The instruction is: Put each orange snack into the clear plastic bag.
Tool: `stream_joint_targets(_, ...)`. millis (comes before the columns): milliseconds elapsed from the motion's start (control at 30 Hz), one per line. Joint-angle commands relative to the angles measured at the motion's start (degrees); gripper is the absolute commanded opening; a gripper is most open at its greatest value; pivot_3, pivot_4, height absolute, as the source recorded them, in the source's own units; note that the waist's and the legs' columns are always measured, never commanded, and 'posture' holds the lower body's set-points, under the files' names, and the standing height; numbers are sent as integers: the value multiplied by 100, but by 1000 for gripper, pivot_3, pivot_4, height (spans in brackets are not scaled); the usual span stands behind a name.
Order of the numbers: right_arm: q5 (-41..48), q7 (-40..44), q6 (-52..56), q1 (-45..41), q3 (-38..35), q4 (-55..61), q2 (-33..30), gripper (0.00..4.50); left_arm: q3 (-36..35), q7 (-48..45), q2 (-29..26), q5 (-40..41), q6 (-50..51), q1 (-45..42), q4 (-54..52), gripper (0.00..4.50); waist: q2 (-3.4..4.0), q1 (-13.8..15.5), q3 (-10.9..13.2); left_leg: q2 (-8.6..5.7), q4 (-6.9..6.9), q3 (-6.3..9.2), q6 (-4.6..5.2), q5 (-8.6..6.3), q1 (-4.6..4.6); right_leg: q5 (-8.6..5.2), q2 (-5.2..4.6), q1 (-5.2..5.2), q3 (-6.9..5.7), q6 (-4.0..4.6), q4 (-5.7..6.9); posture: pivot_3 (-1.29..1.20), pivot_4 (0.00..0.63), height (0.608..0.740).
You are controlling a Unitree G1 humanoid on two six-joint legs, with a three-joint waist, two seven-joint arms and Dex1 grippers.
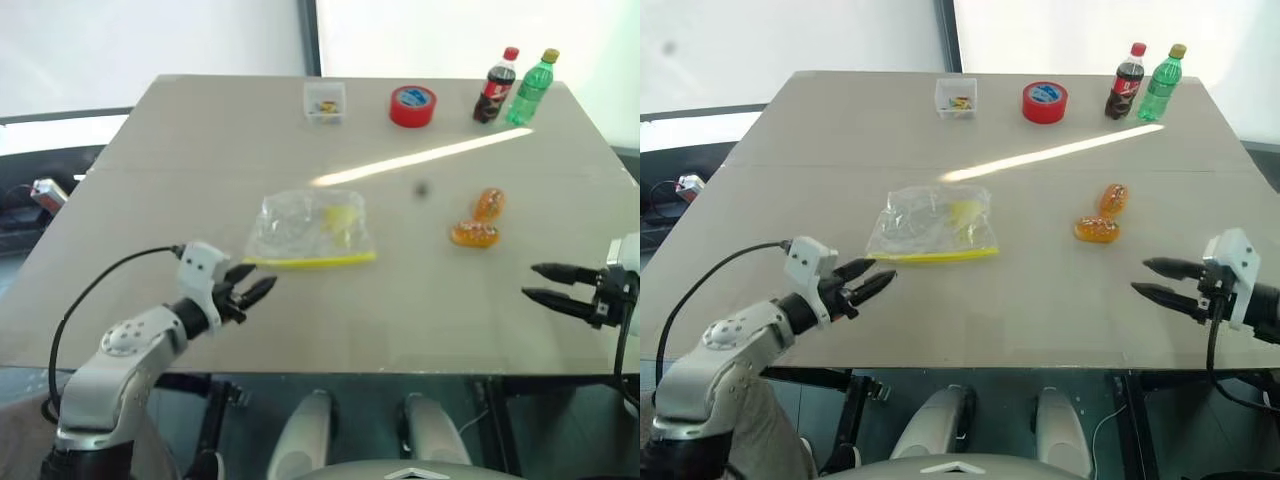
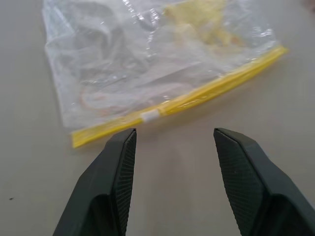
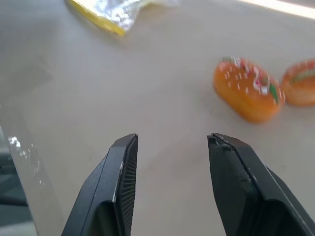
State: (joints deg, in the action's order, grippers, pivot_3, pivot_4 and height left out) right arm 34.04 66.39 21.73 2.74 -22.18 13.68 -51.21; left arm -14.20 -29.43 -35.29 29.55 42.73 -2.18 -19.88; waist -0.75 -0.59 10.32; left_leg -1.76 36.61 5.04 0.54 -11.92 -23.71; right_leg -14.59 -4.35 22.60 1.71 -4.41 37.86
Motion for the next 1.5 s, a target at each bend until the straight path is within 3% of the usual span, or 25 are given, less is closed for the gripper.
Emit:
stream_joint_targets(33,391,-222,241,-311,5,598,32,2284,-244,225,-55,14,245,-553,540,2629,0,-2,0,0,0,1,0,0,-1,0,0,0,0,0,0,0,150,740)
stream_joint_targets(200,499,-303,356,-651,153,728,30,2284,-38,157,-21,-127,325,-1409,1680,2629,-4,10,1,-7,0,1,-1,0,-5,0,-3,-1,-5,1,-4,0,150,740)
stream_joint_targets(433,502,-364,402,-727,205,785,0,2284,620,-173,136,-475,161,-1973,2714,2629,3,36,-4,-12,-5,1,-1,0,-2,1,-11,-2,-7,1,-2,0,150,740)
stream_joint_targets(633,492,-498,417,-609,155,838,52,2284,1007,-484,581,-390,408,-2403,2794,2629,9,139,-10,-14,0,1,-1,1,1,1,-15,-8,-6,1,0,0,150,740)
stream_joint_targets(933,420,-506,374,-634,266,764,44,2284,1210,-508,813,-603,573,-2721,3068,2629,10,145,-11,-17,4,3,-1,1,1,1,-15,-13,-9,0,-1,0,150,740)
stream_joint_targets(1033,397,-510,363,-701,328,722,52,2284,1186,-485,876,-620,608,-2722,3056,1488,9,141,-11,-18,6,3,-1,1,1,1,-15,-14,-10,0,-2,0,150,740)
stream_joint_targets(1133,426,-555,363,-771,365,696,110,2284,1113,-437,929,-590,650,-2676,2954,40,9,139,-11,-18,6,4,-1,0,1,1,-15,-13,-10,0,-2,0,150,740)
stream_joint_targets(1300,223,-773,321,-969,661,777,230,2284,747,-212,1177,-218,1058,-2679,2405,40,8,136,-10,-17,6,5,-1,0,0,1,-15,-13,-11,0,-2,0,150,740)
stream_joint_targets(1500,-1418,-1551,-217,-1470,2207,1031,664,2284,-385,761,1967,883,2445,-2880,1369,40,-4,88,-3,-13,7,15,-3,1,-11,1,-13,4,-11,0,2,0,150,740)
